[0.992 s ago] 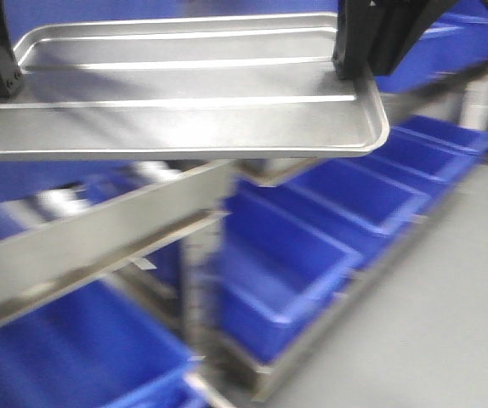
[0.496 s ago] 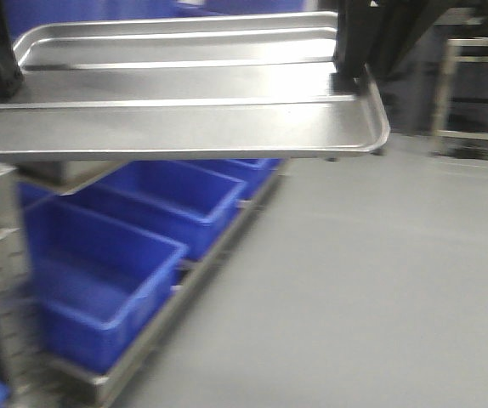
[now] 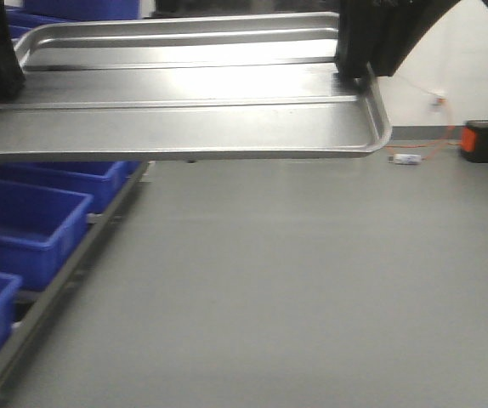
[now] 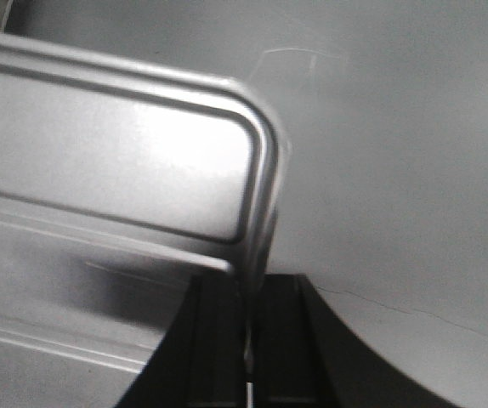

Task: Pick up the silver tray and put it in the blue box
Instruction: 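Hold the tray with both grippers while the base turns away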

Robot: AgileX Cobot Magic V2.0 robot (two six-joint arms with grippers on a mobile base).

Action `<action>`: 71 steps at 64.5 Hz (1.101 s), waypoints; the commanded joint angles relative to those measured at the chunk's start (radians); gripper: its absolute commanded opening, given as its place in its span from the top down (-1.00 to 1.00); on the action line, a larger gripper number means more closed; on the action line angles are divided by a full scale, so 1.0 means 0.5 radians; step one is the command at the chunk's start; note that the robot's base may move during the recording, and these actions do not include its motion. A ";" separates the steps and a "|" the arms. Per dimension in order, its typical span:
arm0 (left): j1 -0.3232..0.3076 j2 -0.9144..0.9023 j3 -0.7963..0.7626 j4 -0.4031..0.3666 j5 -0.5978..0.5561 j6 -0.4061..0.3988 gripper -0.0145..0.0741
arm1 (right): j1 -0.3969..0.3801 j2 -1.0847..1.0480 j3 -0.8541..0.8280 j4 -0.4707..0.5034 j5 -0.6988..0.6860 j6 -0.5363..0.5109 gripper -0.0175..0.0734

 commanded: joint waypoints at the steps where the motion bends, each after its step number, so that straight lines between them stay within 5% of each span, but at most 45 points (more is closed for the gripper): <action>1: -0.015 -0.064 -0.053 0.086 0.002 0.037 0.89 | -0.002 -0.077 -0.052 -0.134 -0.028 -0.048 0.49; 71: -0.015 -0.064 -0.053 0.082 -0.001 0.037 0.91 | -0.002 -0.077 -0.052 -0.134 -0.023 -0.048 0.49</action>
